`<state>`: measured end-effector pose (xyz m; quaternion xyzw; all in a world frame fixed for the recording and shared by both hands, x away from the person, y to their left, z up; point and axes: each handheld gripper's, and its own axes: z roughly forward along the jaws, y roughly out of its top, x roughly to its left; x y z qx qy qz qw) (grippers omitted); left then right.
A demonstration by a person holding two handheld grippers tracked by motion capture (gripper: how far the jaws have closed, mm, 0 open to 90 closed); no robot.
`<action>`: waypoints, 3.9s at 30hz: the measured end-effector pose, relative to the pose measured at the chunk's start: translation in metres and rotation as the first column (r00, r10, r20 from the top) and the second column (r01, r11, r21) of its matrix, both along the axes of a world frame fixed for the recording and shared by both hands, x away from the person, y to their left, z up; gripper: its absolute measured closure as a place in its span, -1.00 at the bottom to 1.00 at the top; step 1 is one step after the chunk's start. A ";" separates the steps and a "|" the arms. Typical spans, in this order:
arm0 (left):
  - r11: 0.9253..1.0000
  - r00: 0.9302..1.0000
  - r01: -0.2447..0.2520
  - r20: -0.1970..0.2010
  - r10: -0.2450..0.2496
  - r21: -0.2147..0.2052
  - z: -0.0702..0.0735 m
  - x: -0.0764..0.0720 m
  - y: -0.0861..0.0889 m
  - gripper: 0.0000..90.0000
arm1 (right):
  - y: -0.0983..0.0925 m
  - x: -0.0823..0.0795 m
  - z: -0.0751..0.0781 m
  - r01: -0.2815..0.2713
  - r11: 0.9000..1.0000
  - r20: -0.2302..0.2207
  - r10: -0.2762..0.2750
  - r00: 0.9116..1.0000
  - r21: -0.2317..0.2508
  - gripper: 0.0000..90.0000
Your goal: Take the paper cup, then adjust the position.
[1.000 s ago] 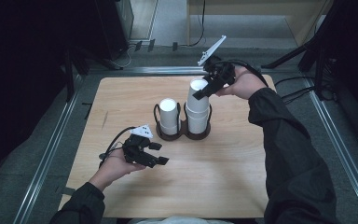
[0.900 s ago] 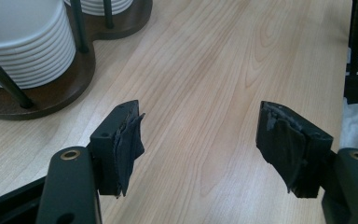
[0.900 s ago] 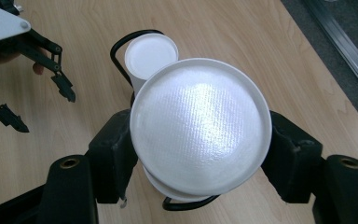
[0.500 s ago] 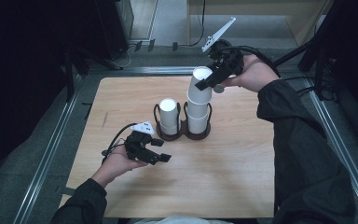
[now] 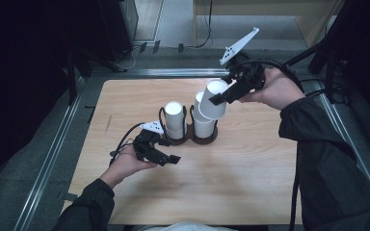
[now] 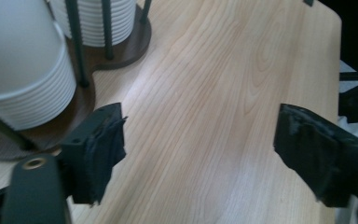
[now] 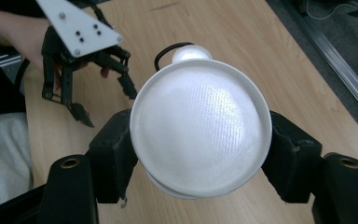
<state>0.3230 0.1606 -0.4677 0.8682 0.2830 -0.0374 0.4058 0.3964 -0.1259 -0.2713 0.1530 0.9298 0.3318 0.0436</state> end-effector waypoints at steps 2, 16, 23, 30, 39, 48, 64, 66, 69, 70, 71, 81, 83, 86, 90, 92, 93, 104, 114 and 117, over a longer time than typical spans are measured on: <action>1.000 1.000 0.004 0.005 -0.004 -0.005 0.001 0.001 -0.002 -0.70 | -0.004 -0.006 -0.006 -0.003 1.000 -0.009 0.003 1.000 0.004 -0.26; 0.999 0.999 0.032 -0.019 -0.032 -0.013 0.000 0.002 -0.006 -0.69 | -0.014 -0.029 -0.041 -0.017 1.000 -0.038 0.018 0.999 0.026 -0.26; 0.999 1.000 0.024 -0.008 -0.024 -0.023 0.002 0.001 -0.004 -0.71 | -0.012 -0.039 -0.070 -0.049 0.998 -0.065 0.050 0.997 0.027 -0.26; 0.998 0.998 0.060 -0.004 -0.061 -0.035 0.001 -0.002 -0.004 -0.68 | -0.013 -0.050 -0.091 -0.067 0.997 -0.042 0.068 0.997 0.023 -0.26; 0.998 0.998 0.056 0.017 -0.056 -0.034 0.001 -0.003 -0.004 -0.68 | -0.014 -0.064 -0.122 -0.045 0.995 -0.046 0.050 0.998 0.089 -0.26; 0.998 0.998 0.053 0.022 -0.053 -0.036 -0.001 -0.001 -0.001 -0.68 | -0.012 -0.071 -0.151 -0.037 0.994 -0.057 0.043 0.997 0.102 -0.26; 0.998 0.998 0.059 0.030 -0.059 -0.024 -0.004 0.000 -0.003 -0.67 | 0.008 -0.080 -0.179 -0.057 0.987 -0.088 0.071 0.994 0.149 -0.26; 0.997 0.997 0.067 0.039 -0.066 -0.026 -0.003 -0.002 -0.004 -0.68 | 0.008 -0.077 -0.183 -0.030 0.981 -0.109 0.052 0.993 0.191 -0.26; 0.997 0.997 0.070 0.038 -0.069 -0.037 -0.003 -0.003 -0.005 -0.68 | 0.008 -0.075 -0.185 -0.021 0.978 -0.116 0.046 0.992 0.209 -0.26; 0.996 0.997 0.073 0.035 -0.072 -0.041 -0.003 -0.004 -0.006 -0.68 | 0.008 -0.073 -0.187 -0.014 0.975 -0.129 0.044 0.991 0.222 -0.26; 0.996 0.997 0.077 0.032 -0.076 -0.037 -0.005 -0.005 -0.008 -0.71 | 0.008 -0.072 -0.188 -0.006 0.973 -0.138 0.039 0.990 0.232 -0.26; 0.993 0.994 0.105 0.045 -0.103 -0.052 -0.009 -0.010 -0.015 -0.72 | 0.017 -0.067 -0.187 -0.001 0.948 -0.149 0.051 0.987 0.318 -0.26; 0.993 0.994 0.104 0.050 -0.101 -0.052 -0.009 -0.011 -0.016 -0.72 | 0.019 -0.067 -0.185 -0.010 0.945 -0.150 0.062 0.987 0.328 -0.26; 0.990 0.991 0.122 0.061 -0.118 -0.066 -0.010 -0.012 -0.016 -0.72 | 0.022 -0.067 -0.182 -0.018 0.942 -0.152 0.073 0.986 0.335 -0.26; 0.990 0.990 0.123 0.072 -0.118 -0.074 -0.010 -0.014 -0.017 -0.72 | 0.023 -0.068 -0.179 -0.023 0.938 -0.149 0.080 0.986 0.347 -0.26; 0.990 0.990 0.121 0.076 -0.116 -0.076 -0.010 -0.014 -0.017 -0.72 | 0.023 -0.068 -0.177 -0.024 0.935 -0.149 0.082 0.985 0.354 -0.26; 0.990 0.990 0.119 0.080 -0.113 -0.074 -0.010 -0.015 -0.018 -0.72 | 0.023 -0.068 -0.176 -0.025 0.933 -0.146 0.082 0.986 0.358 -0.26; 0.989 0.988 0.123 0.102 -0.114 -0.079 -0.012 -0.013 -0.021 -0.65 | 0.026 -0.066 -0.173 -0.013 0.917 -0.168 0.087 0.982 0.398 -0.25; 0.986 0.973 0.155 0.185 -0.140 -0.065 -0.003 -0.020 -0.020 -0.38 | 0.024 -0.065 -0.171 -0.005 0.908 -0.174 0.085 0.981 0.420 -0.26; 0.984 0.975 0.159 0.169 -0.145 -0.073 -0.001 -0.017 -0.018 -0.36 | 0.023 -0.064 -0.172 -0.018 0.902 -0.163 0.097 0.982 0.432 -0.31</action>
